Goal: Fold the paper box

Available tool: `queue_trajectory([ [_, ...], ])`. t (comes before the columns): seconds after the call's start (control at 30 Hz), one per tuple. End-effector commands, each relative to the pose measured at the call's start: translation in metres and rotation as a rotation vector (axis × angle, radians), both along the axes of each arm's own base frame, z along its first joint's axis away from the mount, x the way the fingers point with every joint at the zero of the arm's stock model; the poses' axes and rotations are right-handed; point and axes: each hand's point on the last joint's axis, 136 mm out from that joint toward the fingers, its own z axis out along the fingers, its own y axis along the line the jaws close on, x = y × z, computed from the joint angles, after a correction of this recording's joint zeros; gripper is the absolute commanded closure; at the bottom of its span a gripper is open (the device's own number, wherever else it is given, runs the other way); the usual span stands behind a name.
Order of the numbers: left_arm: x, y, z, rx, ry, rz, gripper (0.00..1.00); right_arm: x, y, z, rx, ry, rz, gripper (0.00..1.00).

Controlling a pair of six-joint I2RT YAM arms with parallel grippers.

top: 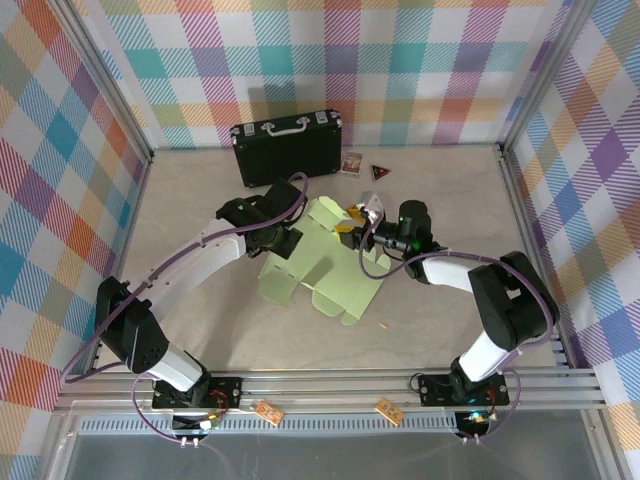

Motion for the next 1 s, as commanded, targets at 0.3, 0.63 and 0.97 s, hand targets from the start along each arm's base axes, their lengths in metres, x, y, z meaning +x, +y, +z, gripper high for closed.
queue_trajectory([
  [0.3, -0.033, -0.013, 0.04, -0.025, -0.047, -0.357, 1.0, -0.036, -0.021, 0.118, 0.007, -0.255, 0.078, 0.2],
  [0.63, -0.063, -0.028, 0.058, -0.105, -0.038, -0.577, 1.0, -0.013, -0.016, 0.134, -0.103, -0.231, 0.192, 0.32],
  [0.97, -0.06, -0.032, 0.063, -0.107, -0.051, -0.59, 1.0, -0.074, -0.001, 0.118, -0.045, -0.165, 0.527, 0.37],
])
